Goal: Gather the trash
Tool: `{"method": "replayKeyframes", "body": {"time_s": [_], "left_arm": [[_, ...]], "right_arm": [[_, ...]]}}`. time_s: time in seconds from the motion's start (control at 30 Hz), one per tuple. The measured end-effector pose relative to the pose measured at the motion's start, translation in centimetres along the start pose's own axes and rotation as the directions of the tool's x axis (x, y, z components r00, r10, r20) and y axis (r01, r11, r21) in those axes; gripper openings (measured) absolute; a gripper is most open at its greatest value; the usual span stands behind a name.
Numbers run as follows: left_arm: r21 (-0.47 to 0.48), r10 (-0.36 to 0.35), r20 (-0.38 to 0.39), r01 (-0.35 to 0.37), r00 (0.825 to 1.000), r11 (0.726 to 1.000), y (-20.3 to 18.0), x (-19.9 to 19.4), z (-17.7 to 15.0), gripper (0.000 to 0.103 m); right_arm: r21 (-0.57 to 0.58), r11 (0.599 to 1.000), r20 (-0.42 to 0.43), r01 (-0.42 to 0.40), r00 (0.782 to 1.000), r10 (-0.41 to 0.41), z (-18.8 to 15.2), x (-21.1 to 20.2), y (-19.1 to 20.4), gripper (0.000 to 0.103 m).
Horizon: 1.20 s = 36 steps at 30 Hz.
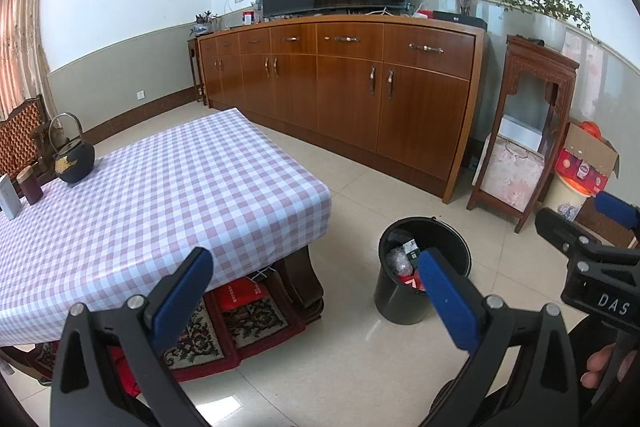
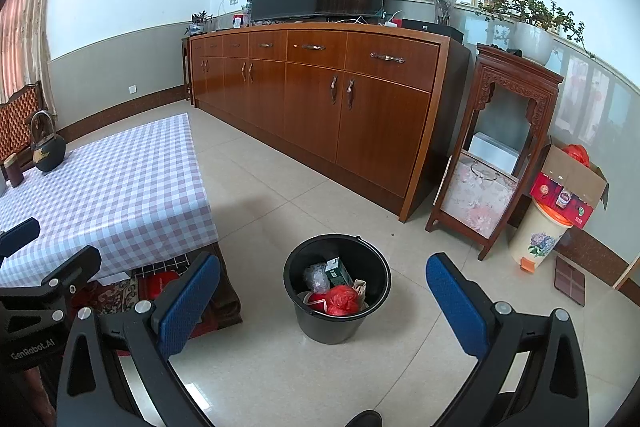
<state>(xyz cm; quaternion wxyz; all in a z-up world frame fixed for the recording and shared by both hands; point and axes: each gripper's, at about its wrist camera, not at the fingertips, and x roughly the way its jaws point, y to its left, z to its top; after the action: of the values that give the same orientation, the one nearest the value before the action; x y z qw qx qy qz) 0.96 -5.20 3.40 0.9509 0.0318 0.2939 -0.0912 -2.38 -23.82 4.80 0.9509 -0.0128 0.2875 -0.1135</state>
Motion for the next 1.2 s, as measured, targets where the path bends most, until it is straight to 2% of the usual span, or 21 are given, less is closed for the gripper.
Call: {"method": "replayKeyframes", "body": {"time_s": [0.77,1.2], "left_arm": [[0.011,-0.006,-0.003,0.006,1.0,1.0,0.57,0.19,-0.02,0.103],[0.019,-0.02,0.021,0.02,1.0,1.0,0.63,0.14,-0.06,0.103]], "right_arm": [[0.002,1.0,-0.003,-0.004,1.0,0.004,-0.19,0.01,-0.05,0.103],[0.005,1.0,-0.004,-0.003,1.0,0.003,-0.24,0.1,-0.06,0.103]]}}
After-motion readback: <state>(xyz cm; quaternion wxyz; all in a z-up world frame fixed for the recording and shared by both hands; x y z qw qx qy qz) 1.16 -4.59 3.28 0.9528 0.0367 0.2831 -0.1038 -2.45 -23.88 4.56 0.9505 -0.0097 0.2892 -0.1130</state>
